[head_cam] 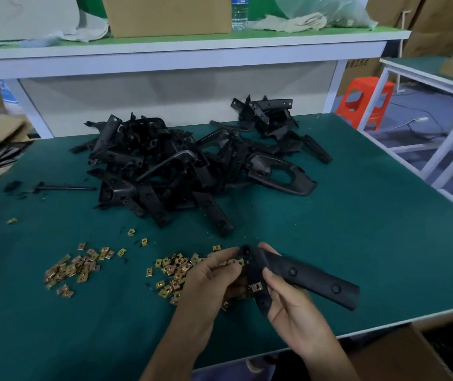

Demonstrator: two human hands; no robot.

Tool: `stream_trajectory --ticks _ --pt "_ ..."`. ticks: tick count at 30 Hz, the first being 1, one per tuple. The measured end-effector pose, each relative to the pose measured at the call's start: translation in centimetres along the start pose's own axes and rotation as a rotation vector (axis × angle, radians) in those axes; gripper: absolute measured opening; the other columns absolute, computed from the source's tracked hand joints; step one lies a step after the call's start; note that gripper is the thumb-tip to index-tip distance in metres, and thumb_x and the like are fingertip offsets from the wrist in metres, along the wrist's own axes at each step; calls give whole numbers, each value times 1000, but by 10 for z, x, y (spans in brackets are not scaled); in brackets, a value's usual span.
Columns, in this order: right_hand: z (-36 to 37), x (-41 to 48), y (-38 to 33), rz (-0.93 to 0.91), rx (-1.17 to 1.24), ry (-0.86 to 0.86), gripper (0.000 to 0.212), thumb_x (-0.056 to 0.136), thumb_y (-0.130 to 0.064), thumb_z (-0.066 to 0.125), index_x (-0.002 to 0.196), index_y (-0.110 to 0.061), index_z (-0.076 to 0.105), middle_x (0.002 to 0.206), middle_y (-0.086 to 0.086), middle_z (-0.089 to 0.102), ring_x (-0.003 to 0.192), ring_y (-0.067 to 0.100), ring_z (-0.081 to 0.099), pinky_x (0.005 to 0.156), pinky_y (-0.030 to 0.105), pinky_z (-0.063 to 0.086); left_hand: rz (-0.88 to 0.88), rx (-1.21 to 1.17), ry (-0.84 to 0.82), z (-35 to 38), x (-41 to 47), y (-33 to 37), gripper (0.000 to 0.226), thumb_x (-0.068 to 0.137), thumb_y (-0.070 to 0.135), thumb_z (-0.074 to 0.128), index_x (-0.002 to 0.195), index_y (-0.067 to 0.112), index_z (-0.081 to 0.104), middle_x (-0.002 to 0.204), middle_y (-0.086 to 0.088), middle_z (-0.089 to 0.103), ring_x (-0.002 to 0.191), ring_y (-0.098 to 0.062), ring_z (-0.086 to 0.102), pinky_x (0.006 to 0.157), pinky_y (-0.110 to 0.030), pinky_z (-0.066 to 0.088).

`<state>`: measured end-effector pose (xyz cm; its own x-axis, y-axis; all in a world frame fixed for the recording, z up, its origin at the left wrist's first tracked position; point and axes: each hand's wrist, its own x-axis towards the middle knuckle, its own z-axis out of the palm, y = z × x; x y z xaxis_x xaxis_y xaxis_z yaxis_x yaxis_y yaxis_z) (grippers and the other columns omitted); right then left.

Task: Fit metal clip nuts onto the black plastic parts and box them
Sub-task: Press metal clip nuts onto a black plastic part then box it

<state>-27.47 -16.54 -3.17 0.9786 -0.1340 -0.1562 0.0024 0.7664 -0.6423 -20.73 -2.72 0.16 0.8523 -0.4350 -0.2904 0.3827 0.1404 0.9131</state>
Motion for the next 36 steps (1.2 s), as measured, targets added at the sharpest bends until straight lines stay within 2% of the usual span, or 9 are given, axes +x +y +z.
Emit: stream_trajectory --ticks 3,7,11,15,17,22,27,31,36 --pt "0 -1 -2 -1 25 0 67 76 -25 90 137 -22 63 141 17 60 129 29 60 93 34 56 1 -50 37 -1 1 -3 21 95 3 62 109 13 73 97 -17 77 82 -21 73 64 -24 56" --pt "-2 -1 0 17 -6 -2 71 76 -23 90 140 -20 60 141 19 60 130 31 59 97 38 56 17 -4 -3 -2 1 -3 25 95 5 62 103 22 77 100 -14 77 91 -25 74 71 -27 58" --pt "-3 -2 0 13 -35 -8 69 76 -25 90 139 -22 61 142 19 60 130 33 58 107 45 46 42 58 -45 -6 0 0 29 94 7 63 103 31 75 97 -14 77 88 -25 74 73 -29 59" --pt "-2 -2 -1 15 -41 -14 68 74 -25 91 136 -22 63 140 19 61 128 33 60 101 42 55 83 190 -55 -9 -2 3 31 83 24 67 109 42 71 97 -10 76 95 -26 73 90 -41 58" --pt "-1 -3 -1 20 -66 -18 68 74 -25 91 136 -22 63 139 20 61 125 33 62 96 41 56 88 247 -70 -13 -2 8 36 81 27 67 112 45 68 97 -9 76 95 -26 72 93 -42 57" --pt "2 -5 -2 62 -167 -31 73 72 -29 92 137 -25 61 136 19 63 113 31 68 82 35 59 60 274 -236 -26 -4 24 45 96 7 63 131 35 59 97 -15 76 89 -28 72 83 -34 59" --pt "5 -4 -3 83 -226 -35 67 77 -27 86 138 -26 59 132 20 66 101 29 70 71 33 59 58 354 -297 -26 -3 30 48 98 5 61 136 33 55 95 -18 76 87 -26 72 77 -30 58" --pt "5 -4 -1 59 -194 -30 69 76 -29 89 138 -26 59 133 20 65 105 29 69 73 33 61 68 386 -302 -25 -5 32 44 98 14 63 133 39 57 98 -16 77 92 -29 74 79 -31 58" --pt "4 -13 2 6 -15 2 51 94 -9 61 144 -17 54 138 20 62 119 31 66 94 41 57 95 409 -222 -12 -11 24 33 89 35 66 121 43 65 101 -5 78 96 -20 74 84 -32 57"
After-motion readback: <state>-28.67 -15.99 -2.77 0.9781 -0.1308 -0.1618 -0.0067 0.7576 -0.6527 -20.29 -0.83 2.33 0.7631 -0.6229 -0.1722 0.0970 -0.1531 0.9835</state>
